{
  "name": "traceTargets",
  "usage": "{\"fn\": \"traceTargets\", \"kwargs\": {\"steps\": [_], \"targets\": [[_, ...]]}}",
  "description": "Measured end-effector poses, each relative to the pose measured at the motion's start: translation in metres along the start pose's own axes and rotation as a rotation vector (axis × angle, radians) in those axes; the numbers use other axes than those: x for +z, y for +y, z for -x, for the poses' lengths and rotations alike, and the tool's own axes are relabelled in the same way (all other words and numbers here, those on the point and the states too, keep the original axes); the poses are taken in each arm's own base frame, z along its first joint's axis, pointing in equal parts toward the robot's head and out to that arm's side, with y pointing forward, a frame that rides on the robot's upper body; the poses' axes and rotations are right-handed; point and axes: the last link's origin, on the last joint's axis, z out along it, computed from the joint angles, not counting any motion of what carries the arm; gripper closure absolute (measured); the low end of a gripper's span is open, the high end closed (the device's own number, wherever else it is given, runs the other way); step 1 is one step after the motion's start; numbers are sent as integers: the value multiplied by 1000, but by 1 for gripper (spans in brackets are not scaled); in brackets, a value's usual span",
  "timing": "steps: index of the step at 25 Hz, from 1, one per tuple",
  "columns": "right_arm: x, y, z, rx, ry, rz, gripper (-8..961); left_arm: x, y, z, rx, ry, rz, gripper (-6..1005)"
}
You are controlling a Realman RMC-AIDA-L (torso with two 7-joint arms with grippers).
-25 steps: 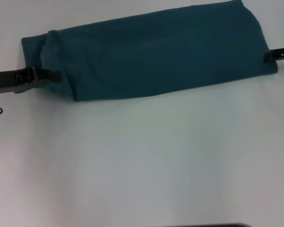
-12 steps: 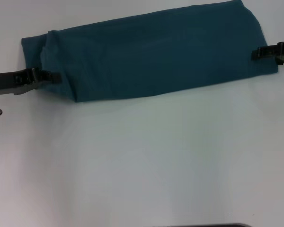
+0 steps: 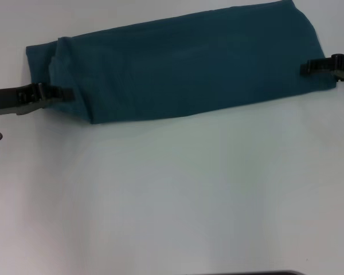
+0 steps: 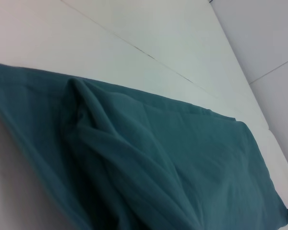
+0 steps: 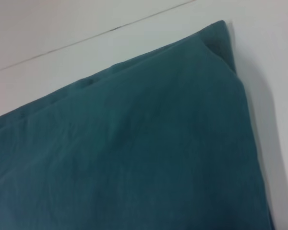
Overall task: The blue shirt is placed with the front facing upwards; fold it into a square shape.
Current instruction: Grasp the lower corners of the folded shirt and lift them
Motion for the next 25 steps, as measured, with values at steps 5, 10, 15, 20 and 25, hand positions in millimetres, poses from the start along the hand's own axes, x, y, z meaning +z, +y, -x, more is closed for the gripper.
{"fn": "traceTargets", "kwargs": {"steps": [5,10,15,20,25], "targets": [[2,4,0,-4,-11,27,30,0,0,0,1,0,0,1001],[6,8,-1,-8,-21,64,32,0,0,-1,2,2,2,1001],[8,7,-3,-17,-2,49,34,1,1,-1,4,3,4,1001],[4,2,-2,-10,3,22,36,1,2,-2,6,3,5,1001],[3,1,0,-7,-14,28,37,1,2,-2,5,4,7,1001]]}}
